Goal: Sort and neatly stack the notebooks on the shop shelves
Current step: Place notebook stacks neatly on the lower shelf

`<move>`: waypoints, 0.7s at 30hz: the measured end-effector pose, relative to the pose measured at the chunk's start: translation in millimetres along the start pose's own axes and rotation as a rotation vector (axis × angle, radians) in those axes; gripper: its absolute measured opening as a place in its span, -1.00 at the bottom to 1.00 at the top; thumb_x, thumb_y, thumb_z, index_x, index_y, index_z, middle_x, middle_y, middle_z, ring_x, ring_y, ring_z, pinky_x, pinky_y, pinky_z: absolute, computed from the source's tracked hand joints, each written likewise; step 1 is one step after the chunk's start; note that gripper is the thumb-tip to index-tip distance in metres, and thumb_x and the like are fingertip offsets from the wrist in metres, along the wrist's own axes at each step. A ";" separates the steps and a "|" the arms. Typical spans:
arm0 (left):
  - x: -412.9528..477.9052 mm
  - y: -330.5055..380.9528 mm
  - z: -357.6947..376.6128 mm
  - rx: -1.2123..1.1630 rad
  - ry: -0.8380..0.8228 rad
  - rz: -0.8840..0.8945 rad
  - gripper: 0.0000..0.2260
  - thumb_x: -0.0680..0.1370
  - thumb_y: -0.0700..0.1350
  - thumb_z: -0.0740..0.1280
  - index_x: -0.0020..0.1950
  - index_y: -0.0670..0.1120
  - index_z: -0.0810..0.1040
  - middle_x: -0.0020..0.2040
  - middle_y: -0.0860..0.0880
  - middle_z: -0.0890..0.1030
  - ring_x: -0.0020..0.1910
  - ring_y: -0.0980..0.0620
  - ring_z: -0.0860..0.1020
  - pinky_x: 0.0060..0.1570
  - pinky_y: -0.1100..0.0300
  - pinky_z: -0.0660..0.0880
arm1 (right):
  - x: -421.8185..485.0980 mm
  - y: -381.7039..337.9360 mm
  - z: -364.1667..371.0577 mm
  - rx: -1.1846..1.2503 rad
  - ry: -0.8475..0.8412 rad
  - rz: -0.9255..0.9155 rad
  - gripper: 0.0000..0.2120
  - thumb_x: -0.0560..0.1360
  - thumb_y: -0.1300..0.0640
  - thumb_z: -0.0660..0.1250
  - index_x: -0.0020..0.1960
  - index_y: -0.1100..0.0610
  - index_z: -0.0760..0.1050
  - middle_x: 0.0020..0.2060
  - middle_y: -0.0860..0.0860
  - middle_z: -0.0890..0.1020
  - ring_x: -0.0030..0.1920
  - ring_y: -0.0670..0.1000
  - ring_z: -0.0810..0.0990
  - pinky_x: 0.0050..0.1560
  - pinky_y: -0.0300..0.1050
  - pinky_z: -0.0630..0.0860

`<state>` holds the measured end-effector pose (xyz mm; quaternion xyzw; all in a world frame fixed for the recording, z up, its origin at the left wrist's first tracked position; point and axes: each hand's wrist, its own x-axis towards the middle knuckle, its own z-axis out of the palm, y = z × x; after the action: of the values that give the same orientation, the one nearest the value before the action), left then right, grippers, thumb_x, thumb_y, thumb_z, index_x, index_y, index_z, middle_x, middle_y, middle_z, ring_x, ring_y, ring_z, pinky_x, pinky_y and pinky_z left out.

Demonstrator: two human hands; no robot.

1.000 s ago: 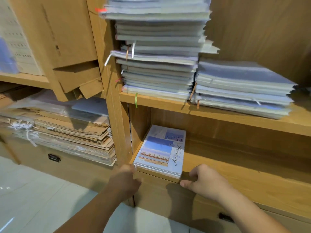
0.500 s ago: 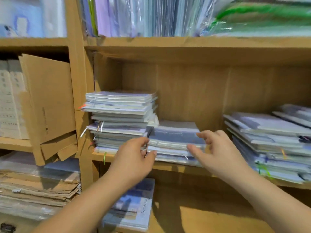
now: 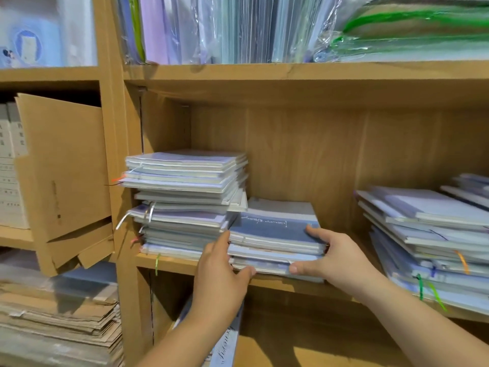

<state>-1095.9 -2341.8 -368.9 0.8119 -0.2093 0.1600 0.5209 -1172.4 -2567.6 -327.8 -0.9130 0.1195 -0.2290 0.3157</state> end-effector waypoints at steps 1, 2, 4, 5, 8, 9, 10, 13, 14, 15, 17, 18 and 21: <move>-1.6 1.2 1.2 -0.015 0.005 -0.018 -0.21 0.48 -0.04 0.56 0.61 0.16 0.22 0.19 0.18 0.44 0.24 0.08 0.48 0.27 0.02 0.54 | -1.5 -0.2 1.1 -0.010 0.026 -0.002 0.06 0.12 -0.28 0.69 0.53 -0.09 0.36 0.23 -0.12 0.48 0.18 -0.08 0.50 0.15 -0.18 0.56; -2.9 2.8 1.8 -0.038 0.007 -0.030 -0.22 0.48 -0.05 0.55 0.60 0.17 0.23 0.15 0.21 0.43 0.24 0.10 0.48 0.27 0.04 0.54 | -3.4 -0.9 2.1 -0.014 0.048 -0.006 0.03 0.13 -0.27 0.68 0.52 -0.09 0.38 0.22 -0.13 0.48 0.18 -0.07 0.49 0.18 -0.14 0.54; -5.0 6.4 1.8 -0.096 0.010 -0.044 -0.25 0.49 -0.10 0.55 0.58 0.18 0.25 0.12 0.27 0.41 0.22 0.14 0.46 0.25 0.13 0.51 | -8.4 -3.1 3.1 -0.003 0.093 -0.012 -0.03 0.17 -0.22 0.69 0.50 -0.06 0.43 0.19 -0.13 0.50 0.17 -0.08 0.50 0.15 -0.18 0.52; -7.3 8.0 1.0 -0.124 0.006 -0.053 -0.25 0.50 -0.12 0.54 0.58 0.18 0.24 0.16 0.24 0.41 0.19 0.17 0.46 0.25 0.16 0.50 | -11.7 -4.0 3.1 0.004 0.117 -0.016 -0.08 0.19 -0.19 0.69 0.48 -0.05 0.45 0.18 -0.13 0.51 0.16 -0.08 0.51 0.12 -0.21 0.51; -17.5 7.9 -1.6 -0.190 -0.024 -0.051 -0.26 0.52 -0.12 0.52 0.58 0.21 0.22 0.29 0.17 0.44 0.16 0.22 0.49 0.23 0.22 0.50 | -24.8 -2.8 0.6 0.038 0.167 -0.032 -0.18 0.25 -0.14 0.67 0.46 -0.04 0.48 0.19 -0.13 0.54 0.18 -0.09 0.52 0.11 -0.20 0.54; -20.7 6.5 -5.0 -0.217 -0.038 -0.040 -0.29 0.53 -0.12 0.50 0.56 0.21 0.25 0.25 0.20 0.47 0.13 0.24 0.51 0.17 0.27 0.50 | -30.3 -0.5 -1.0 0.051 0.176 -0.040 -0.20 0.25 -0.14 0.66 0.44 -0.06 0.50 0.19 -0.15 0.55 0.19 -0.09 0.52 0.09 -0.21 0.54; -22.7 4.1 -9.4 -0.264 -0.053 -0.040 -0.35 0.54 -0.14 0.47 0.54 0.21 0.29 0.15 0.22 0.52 0.04 0.25 0.53 0.06 0.31 0.50 | -36.4 2.9 -3.0 0.067 0.184 -0.047 -0.21 0.25 -0.15 0.66 0.42 -0.07 0.52 0.18 -0.16 0.57 0.19 -0.10 0.52 0.06 -0.22 0.52; -19.7 4.4 -24.4 -0.372 -0.067 -0.088 -0.74 0.63 -0.05 0.34 0.32 0.14 0.53 -0.20 0.06 0.60 -0.26 0.20 0.56 -0.18 0.27 0.58 | -52.5 11.9 -11.8 0.091 0.174 -0.065 -0.24 0.22 -0.22 0.65 0.38 -0.16 0.53 0.18 -0.19 0.58 0.16 -0.13 0.55 -0.01 -0.30 0.51; -16.1 6.8 -28.2 -0.363 -0.069 -0.104 -0.82 0.64 0.08 0.30 0.19 0.09 0.59 -0.26 0.03 0.62 -0.29 0.15 0.58 -0.17 0.15 0.64 | -55.3 12.3 -14.5 0.081 0.148 -0.067 -0.23 0.21 -0.25 0.64 0.38 -0.18 0.52 0.20 -0.19 0.57 0.16 -0.13 0.55 -0.02 -0.31 0.50; -12.5 9.9 -29.8 -0.339 -0.092 -0.111 -0.72 0.62 0.22 0.25 0.11 0.07 0.60 -0.33 0.03 0.62 -0.33 0.12 0.60 -0.24 0.11 0.63 | -56.5 11.4 -17.0 0.075 0.118 -0.065 -0.22 0.20 -0.30 0.62 0.38 -0.19 0.51 0.21 -0.20 0.56 0.17 -0.14 0.54 -0.02 -0.31 0.49; -7.3 19.9 -30.6 -0.269 -0.140 -0.157 -0.61 0.59 0.34 0.20 0.15 0.06 0.55 -0.40 -0.02 0.64 -0.43 0.07 0.60 -0.39 0.20 0.56 | -54.5 5.0 -21.1 0.092 0.081 -0.053 -0.16 0.17 -0.39 0.57 0.39 -0.17 0.50 0.20 -0.24 0.55 0.15 -0.19 0.54 -0.05 -0.37 0.47; -5.5 23.6 -29.7 -0.249 -0.150 -0.188 -0.60 0.59 0.33 0.21 0.14 0.04 0.54 -0.42 -0.06 0.63 -0.47 0.04 0.59 -0.42 0.20 0.55 | -52.9 1.2 -22.2 0.101 0.077 -0.042 -0.14 0.17 -0.42 0.55 0.40 -0.16 0.50 0.18 -0.28 0.55 0.12 -0.22 0.54 -0.11 -0.42 0.45; -4.5 33.5 -23.9 -0.365 -0.192 -0.333 -0.66 0.65 0.21 0.24 0.00 -0.06 0.56 -0.41 -0.17 0.61 -0.55 -0.04 0.55 -0.51 0.15 0.54 | -54.6 -5.9 -22.4 0.044 0.063 -0.046 -0.06 0.14 -0.42 0.58 0.44 -0.15 0.45 0.12 -0.37 0.48 0.08 -0.28 0.50 -0.17 -0.49 0.40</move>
<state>-1117.7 -2331.6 -335.3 0.7392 -0.1466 -0.0461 0.6557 -1230.3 -2554.9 -327.2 -0.9007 0.1034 -0.2673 0.3266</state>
